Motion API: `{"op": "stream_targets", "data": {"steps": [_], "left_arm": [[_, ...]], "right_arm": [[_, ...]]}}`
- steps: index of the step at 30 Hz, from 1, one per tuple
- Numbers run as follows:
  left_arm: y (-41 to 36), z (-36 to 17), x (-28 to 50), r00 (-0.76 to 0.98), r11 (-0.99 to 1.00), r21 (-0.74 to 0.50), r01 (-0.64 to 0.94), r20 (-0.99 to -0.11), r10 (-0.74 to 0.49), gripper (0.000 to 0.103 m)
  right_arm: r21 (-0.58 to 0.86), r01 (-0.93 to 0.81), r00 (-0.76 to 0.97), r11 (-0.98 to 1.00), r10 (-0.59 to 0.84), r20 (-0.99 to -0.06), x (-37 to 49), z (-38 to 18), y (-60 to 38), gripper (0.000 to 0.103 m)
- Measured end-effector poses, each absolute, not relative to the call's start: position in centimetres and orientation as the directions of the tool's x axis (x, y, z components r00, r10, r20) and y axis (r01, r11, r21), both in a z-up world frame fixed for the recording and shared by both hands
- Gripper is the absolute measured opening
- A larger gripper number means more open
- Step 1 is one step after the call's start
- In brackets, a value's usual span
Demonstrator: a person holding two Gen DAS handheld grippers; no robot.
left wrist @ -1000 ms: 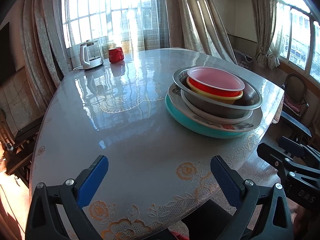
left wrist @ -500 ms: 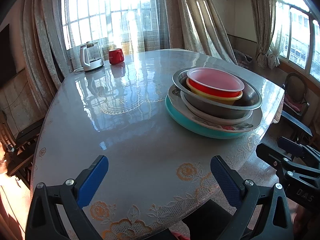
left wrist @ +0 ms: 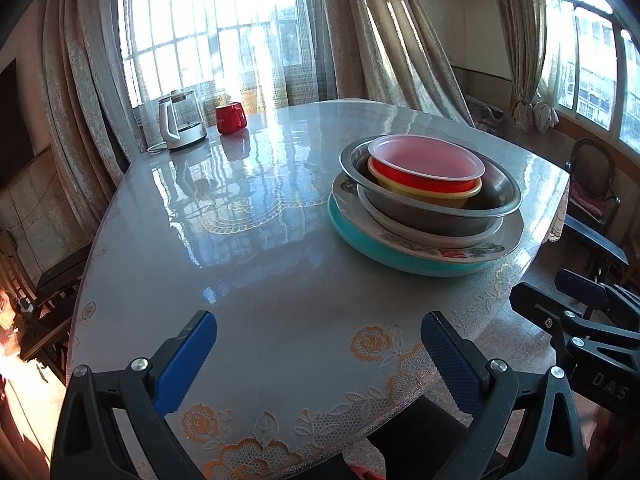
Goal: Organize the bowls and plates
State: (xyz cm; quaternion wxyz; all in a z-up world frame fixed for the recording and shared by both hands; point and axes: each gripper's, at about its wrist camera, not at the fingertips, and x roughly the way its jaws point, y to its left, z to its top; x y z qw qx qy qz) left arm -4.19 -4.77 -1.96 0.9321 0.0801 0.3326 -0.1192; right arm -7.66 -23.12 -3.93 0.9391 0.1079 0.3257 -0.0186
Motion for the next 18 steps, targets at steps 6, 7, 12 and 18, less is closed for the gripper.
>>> {"op": "stream_targets", "data": {"steps": [6,7,12,18], "left_arm": [[-4.98,-1.87,-4.53,0.753,0.955,0.073,0.289,-0.633,-0.180,0.103],[-5.02,-1.84,-4.54,0.754,0.954,0.073,0.291,-0.631,-0.182,0.103],[-5.27,-1.85,-4.62,0.747,0.950,0.063,0.305,-0.634,-0.198,0.103],[-5.63,-2.00,-4.51,0.737,0.944,0.059,0.324,-0.642,-0.213,0.103]], "right_arm": [[0.193,0.106,0.786,0.975,0.037,-0.617,-7.62,-3.96,-23.25,0.076],[0.192,0.106,0.786,0.976,0.036,-0.618,-7.59,-3.95,-23.24,0.076],[0.194,0.106,0.784,0.975,0.037,-0.620,-7.50,-3.98,-23.31,0.076],[0.203,0.108,0.782,0.973,0.043,-0.622,-7.37,-4.11,-23.58,0.076]]}}
